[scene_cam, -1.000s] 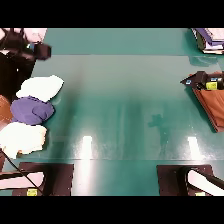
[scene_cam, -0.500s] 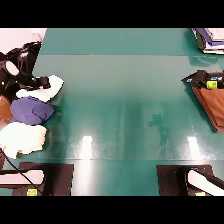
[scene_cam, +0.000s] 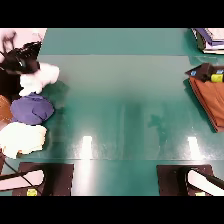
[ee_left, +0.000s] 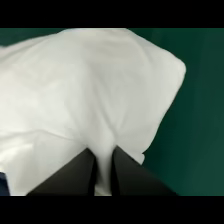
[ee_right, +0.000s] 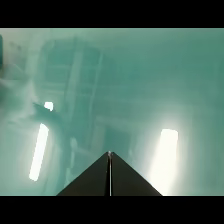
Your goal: Fold the shirts.
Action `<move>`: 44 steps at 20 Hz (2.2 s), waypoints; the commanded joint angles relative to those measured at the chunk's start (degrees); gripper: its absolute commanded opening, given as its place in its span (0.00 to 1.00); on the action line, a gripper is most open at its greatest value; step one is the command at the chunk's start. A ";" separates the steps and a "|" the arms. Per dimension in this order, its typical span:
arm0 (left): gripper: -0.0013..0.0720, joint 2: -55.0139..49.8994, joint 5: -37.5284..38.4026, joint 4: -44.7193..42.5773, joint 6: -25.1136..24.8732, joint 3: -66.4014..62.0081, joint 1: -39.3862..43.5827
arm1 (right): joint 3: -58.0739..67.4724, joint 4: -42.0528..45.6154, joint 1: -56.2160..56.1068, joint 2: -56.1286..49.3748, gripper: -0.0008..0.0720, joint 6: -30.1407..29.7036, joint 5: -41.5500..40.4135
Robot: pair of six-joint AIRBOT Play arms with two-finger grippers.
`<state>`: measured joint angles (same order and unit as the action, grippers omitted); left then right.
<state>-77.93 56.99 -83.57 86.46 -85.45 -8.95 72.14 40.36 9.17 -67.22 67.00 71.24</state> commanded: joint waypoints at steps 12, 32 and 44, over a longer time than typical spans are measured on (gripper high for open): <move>0.05 7.74 20.26 5.20 -2.95 -12.57 36.28 | 22.51 -1.73 -0.11 0.04 0.04 0.04 1.46; 0.92 -21.92 7.43 34.86 -7.26 -3.26 17.66 | 20.39 -1.22 -0.11 0.04 0.04 0.02 4.85; 0.05 -32.59 -1.07 42.71 -9.53 -11.69 18.18 | -2.16 -1.20 -3.82 0.04 0.04 -0.02 4.94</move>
<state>-109.89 56.34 -41.80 78.59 -95.18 9.30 75.81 39.07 7.57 -67.18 67.02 76.36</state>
